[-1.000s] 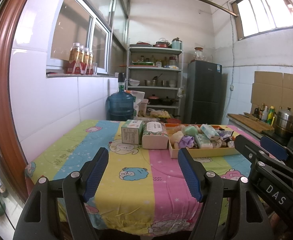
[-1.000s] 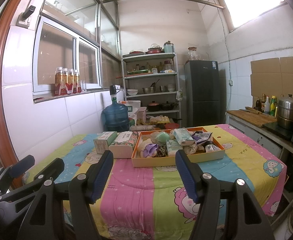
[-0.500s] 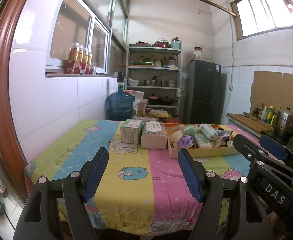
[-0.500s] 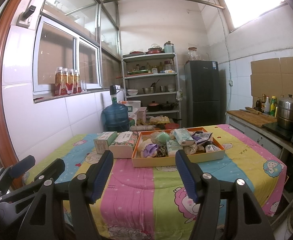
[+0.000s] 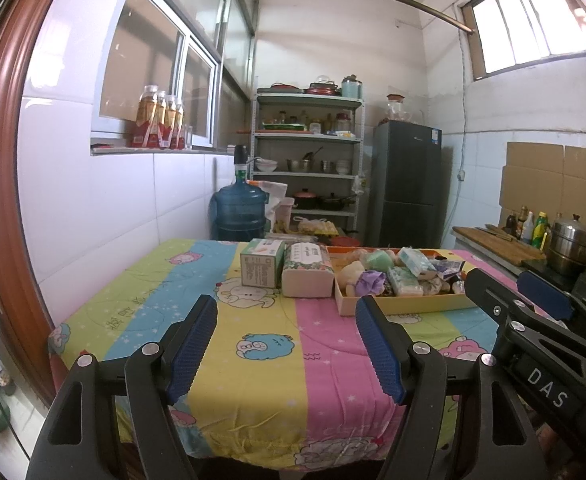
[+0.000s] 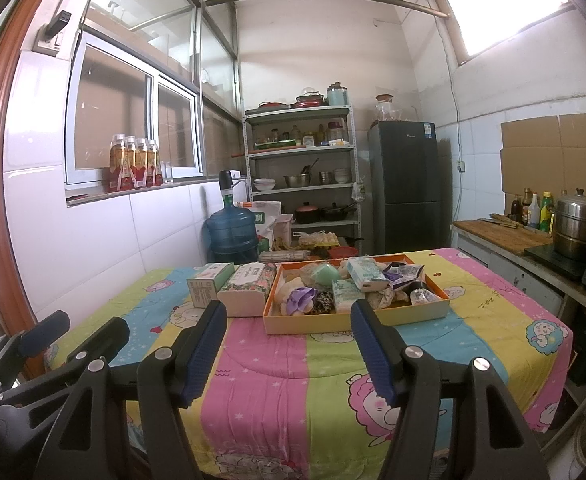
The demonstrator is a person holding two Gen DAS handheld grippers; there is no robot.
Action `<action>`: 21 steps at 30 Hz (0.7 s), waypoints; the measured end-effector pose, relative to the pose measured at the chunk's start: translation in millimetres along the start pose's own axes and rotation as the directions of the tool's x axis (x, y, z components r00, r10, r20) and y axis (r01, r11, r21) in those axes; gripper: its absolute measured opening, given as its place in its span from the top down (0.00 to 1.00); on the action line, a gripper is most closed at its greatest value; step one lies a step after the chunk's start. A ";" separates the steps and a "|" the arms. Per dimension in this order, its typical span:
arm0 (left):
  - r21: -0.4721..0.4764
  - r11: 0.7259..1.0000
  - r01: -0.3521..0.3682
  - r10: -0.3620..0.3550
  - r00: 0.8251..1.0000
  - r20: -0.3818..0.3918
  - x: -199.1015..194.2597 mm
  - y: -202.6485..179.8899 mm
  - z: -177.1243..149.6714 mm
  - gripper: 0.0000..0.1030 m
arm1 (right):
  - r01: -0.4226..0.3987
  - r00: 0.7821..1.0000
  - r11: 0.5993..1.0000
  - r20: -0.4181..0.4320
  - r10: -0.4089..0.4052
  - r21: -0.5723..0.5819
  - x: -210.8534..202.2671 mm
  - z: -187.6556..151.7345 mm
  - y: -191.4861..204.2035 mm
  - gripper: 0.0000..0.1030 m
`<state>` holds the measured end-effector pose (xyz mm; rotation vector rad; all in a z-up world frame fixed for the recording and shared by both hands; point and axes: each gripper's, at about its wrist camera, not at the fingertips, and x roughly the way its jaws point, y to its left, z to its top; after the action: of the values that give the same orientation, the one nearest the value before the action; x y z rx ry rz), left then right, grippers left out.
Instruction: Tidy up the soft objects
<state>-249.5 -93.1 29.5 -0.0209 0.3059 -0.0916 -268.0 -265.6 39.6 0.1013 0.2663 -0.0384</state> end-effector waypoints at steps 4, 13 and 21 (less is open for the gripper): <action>0.000 1.000 0.000 0.000 1.000 0.000 0.5 1.0 0.1 0.29 | 0.000 1.000 1.000 0.000 0.000 0.000 0.0 0.1 0.1 0.38; 0.000 1.000 -0.001 0.001 1.000 0.000 0.2 0.8 -0.1 0.29 | -0.001 1.000 1.000 0.000 0.001 -0.001 0.0 -0.3 0.1 0.38; 0.000 1.000 -0.001 0.001 1.000 0.001 0.1 0.8 -0.1 0.29 | -0.001 1.000 1.000 0.001 0.001 -0.001 -0.2 -0.2 0.6 0.38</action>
<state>-249.4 -92.4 29.3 -0.0207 0.3048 -0.0907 -268.2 -265.0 39.6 0.1004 0.2656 -0.0376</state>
